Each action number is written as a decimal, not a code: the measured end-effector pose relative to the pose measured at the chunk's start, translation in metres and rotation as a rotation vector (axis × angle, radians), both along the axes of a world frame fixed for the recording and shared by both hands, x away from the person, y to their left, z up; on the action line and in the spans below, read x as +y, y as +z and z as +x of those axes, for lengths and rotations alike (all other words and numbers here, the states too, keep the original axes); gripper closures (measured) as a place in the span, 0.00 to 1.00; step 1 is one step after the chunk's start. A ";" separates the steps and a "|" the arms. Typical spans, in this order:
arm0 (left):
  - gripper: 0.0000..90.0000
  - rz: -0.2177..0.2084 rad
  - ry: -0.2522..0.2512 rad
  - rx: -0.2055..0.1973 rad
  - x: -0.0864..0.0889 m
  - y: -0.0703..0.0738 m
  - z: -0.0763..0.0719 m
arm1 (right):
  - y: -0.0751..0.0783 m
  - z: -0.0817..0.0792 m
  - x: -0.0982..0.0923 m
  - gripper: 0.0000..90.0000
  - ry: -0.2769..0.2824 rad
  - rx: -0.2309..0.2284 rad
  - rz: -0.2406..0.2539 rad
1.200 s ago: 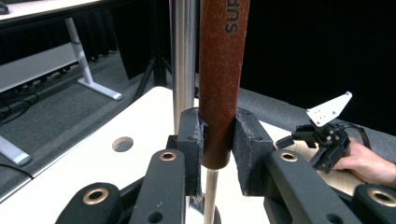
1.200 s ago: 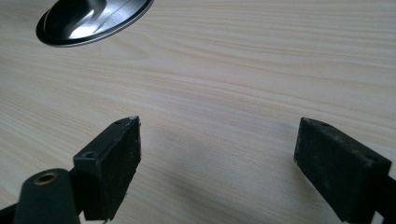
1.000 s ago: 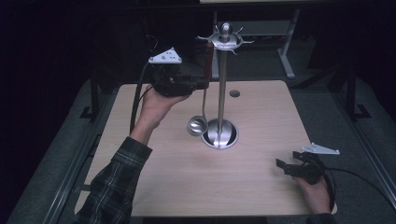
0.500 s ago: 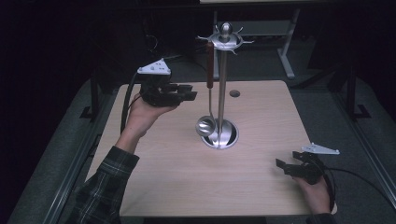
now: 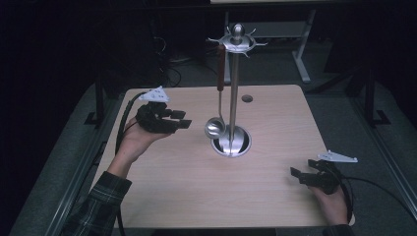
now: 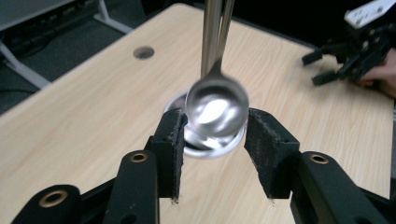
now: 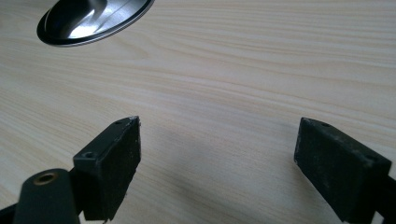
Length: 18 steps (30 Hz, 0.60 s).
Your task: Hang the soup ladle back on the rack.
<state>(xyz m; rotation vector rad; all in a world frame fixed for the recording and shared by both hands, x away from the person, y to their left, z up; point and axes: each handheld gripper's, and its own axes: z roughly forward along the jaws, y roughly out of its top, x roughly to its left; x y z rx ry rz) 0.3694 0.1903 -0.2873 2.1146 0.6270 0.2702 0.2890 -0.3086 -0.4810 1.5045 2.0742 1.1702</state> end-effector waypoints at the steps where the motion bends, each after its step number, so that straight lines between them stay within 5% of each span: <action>1: 0.62 0.010 0.002 0.006 0.001 -0.003 -0.001 | 0.000 0.000 0.000 0.16 -0.001 -0.003 -0.002; 12: 0.47 0.148 0.042 0.023 0.016 -0.043 -0.016 | 0.000 -0.001 0.000 0.16 -0.003 0.000 -0.002; 18: 0.41 0.162 0.070 0.030 0.030 -0.067 -0.022 | 0.000 0.000 0.001 0.16 -0.002 -0.001 -0.009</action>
